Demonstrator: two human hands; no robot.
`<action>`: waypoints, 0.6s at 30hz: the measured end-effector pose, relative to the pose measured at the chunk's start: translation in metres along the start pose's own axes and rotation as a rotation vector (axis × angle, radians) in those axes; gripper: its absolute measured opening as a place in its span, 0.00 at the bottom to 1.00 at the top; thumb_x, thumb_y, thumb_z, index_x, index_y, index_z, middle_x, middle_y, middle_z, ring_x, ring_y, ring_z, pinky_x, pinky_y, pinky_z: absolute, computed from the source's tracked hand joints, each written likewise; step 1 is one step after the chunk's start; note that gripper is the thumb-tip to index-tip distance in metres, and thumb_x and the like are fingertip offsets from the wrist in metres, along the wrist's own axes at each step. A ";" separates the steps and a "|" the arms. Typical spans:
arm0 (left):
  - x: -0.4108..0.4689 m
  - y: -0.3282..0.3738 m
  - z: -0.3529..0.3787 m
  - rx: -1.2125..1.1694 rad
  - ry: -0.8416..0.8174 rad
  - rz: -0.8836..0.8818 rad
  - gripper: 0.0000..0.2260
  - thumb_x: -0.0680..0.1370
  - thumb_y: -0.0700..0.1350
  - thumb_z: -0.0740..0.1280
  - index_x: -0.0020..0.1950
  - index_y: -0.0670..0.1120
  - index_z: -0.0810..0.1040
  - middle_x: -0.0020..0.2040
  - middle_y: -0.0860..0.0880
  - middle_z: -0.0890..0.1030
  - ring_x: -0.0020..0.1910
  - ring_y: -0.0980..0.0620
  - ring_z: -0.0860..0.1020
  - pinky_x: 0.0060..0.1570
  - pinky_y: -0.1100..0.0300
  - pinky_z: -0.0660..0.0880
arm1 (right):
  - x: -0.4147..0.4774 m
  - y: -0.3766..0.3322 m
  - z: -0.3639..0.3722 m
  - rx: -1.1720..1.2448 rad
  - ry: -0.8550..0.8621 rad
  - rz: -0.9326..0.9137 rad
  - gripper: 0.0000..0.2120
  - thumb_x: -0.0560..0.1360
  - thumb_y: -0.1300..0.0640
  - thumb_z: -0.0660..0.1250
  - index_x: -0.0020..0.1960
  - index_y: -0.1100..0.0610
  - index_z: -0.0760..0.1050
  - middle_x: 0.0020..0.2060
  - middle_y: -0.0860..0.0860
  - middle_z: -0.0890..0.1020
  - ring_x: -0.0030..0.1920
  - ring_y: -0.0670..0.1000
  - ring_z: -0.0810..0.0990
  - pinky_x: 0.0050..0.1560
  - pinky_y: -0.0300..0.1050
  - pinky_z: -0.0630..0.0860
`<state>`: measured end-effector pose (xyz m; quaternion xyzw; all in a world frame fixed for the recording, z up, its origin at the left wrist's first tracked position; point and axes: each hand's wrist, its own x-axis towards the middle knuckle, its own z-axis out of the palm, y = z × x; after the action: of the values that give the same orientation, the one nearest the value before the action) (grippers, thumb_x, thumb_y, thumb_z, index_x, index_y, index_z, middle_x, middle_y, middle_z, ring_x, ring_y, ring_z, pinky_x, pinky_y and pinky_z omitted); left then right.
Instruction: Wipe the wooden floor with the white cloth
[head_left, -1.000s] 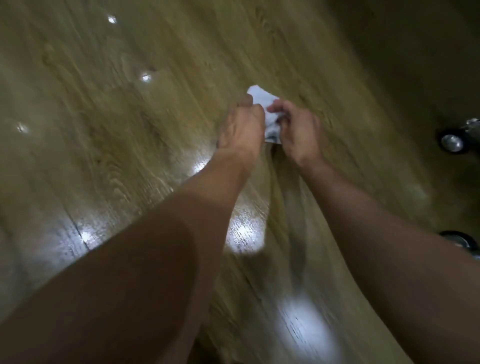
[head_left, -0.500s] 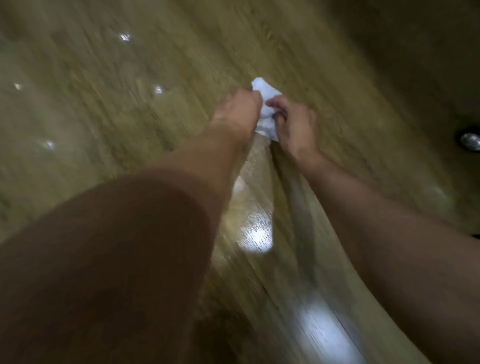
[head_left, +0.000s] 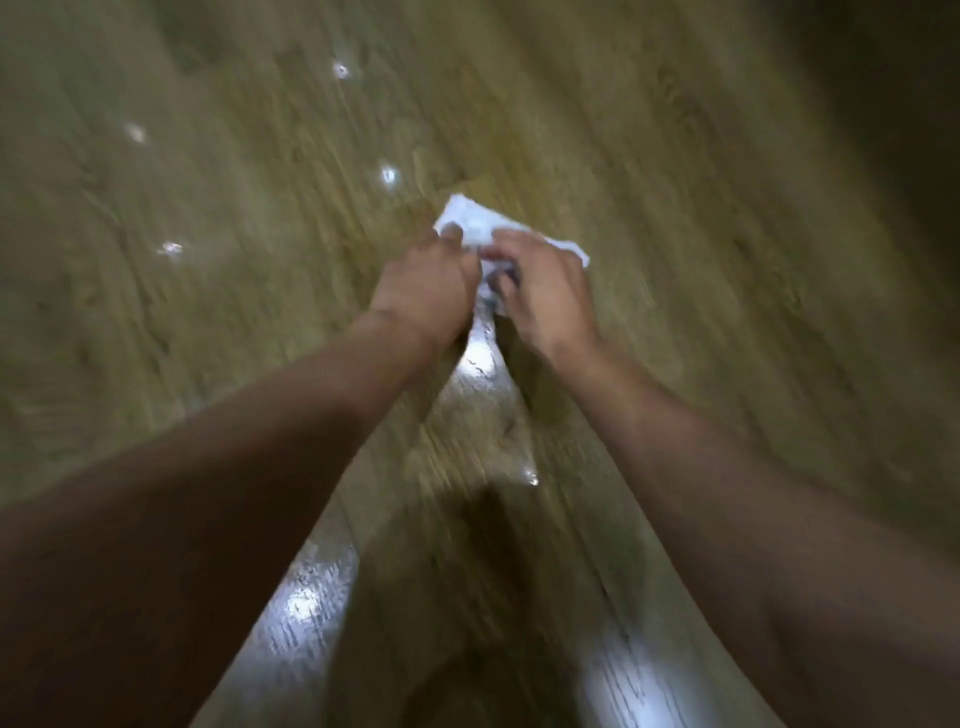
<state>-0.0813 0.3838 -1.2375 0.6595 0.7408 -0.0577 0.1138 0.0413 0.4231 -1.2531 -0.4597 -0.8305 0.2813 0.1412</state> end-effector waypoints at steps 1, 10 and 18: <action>-0.016 0.004 -0.001 0.027 0.002 0.057 0.12 0.76 0.37 0.61 0.59 0.39 0.75 0.61 0.40 0.71 0.56 0.38 0.75 0.48 0.46 0.74 | -0.015 0.004 -0.002 -0.011 -0.027 -0.049 0.14 0.72 0.66 0.66 0.56 0.60 0.80 0.58 0.57 0.81 0.60 0.55 0.78 0.63 0.43 0.68; -0.017 -0.053 0.008 -0.072 0.043 -0.138 0.12 0.77 0.37 0.61 0.60 0.37 0.74 0.62 0.37 0.72 0.59 0.37 0.73 0.54 0.48 0.71 | 0.018 -0.045 0.033 -0.061 -0.018 -0.037 0.14 0.74 0.63 0.62 0.57 0.56 0.80 0.55 0.55 0.83 0.56 0.57 0.80 0.59 0.48 0.72; -0.090 -0.068 0.027 -0.075 -0.002 0.035 0.16 0.71 0.35 0.69 0.58 0.38 0.76 0.58 0.39 0.72 0.55 0.40 0.74 0.50 0.47 0.75 | -0.024 -0.056 0.032 -0.190 -0.231 -0.203 0.13 0.78 0.57 0.64 0.61 0.53 0.79 0.62 0.53 0.80 0.60 0.53 0.79 0.62 0.47 0.72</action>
<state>-0.1365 0.2826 -1.2465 0.6676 0.7307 -0.0285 0.1399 0.0003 0.3686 -1.2445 -0.3495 -0.9061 0.2366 0.0286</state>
